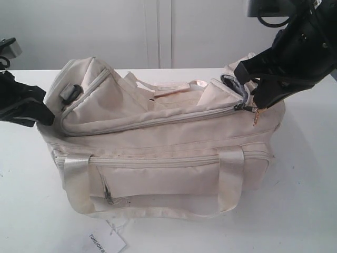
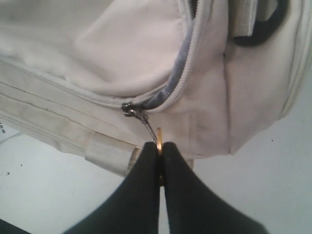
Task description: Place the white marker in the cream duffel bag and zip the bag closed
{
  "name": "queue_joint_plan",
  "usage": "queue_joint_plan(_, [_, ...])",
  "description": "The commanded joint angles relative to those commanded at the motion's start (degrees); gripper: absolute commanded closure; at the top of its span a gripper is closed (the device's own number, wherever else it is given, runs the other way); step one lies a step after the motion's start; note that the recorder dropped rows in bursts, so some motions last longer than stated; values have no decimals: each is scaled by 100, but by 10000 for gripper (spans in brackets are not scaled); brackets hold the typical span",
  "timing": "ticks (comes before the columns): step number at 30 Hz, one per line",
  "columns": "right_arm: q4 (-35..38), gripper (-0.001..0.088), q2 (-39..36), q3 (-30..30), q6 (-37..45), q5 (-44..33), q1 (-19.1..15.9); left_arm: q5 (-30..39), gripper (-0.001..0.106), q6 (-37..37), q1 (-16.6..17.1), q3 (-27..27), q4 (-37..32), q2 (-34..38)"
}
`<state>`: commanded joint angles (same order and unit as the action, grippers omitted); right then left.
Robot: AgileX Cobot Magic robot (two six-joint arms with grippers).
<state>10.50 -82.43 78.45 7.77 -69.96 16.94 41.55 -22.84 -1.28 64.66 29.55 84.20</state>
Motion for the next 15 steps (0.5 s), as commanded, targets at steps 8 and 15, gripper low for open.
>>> queue_joint_plan(8, [16, 868, 0, 0, -40, 0, 0, 93, 468, -333, 0, 0, 0, -669])
queue_joint_plan(15, [38, 868, 0, 0, -40, 0, 0, 319, 823, -396, 0, 0, 173, -1093])
